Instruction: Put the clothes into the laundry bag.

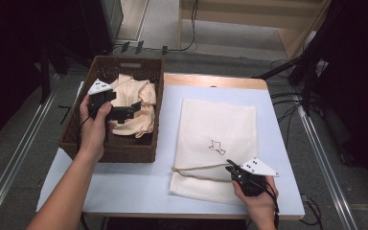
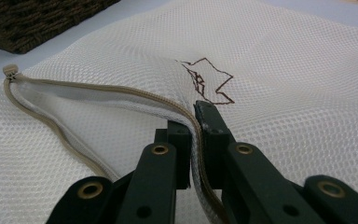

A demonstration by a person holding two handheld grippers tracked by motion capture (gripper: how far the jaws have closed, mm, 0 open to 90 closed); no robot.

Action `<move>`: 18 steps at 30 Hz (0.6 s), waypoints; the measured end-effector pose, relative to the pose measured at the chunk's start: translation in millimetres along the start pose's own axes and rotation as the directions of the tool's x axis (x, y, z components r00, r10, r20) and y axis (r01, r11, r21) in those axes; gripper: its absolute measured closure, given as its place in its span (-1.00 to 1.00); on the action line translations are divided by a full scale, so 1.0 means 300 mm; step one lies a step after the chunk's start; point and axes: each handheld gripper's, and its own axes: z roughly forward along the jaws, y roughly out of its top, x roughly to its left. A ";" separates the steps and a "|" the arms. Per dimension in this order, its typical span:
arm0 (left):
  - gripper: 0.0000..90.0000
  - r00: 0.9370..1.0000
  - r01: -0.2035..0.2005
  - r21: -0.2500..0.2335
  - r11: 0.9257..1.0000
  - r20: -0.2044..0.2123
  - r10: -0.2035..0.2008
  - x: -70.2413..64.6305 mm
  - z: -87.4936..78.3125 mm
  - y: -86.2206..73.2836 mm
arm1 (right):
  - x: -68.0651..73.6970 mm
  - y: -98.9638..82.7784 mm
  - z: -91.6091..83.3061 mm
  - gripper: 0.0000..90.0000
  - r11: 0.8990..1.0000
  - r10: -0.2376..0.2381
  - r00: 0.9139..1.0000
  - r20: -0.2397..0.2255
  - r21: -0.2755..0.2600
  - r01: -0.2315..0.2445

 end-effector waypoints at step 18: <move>-0.79 0.947 0.222 0.422 0.879 -0.307 -0.092 0.177 0.343 -0.100 | -0.001 -0.015 0.018 0.91 1.000 -0.001 1.000 -0.008 0.022 0.001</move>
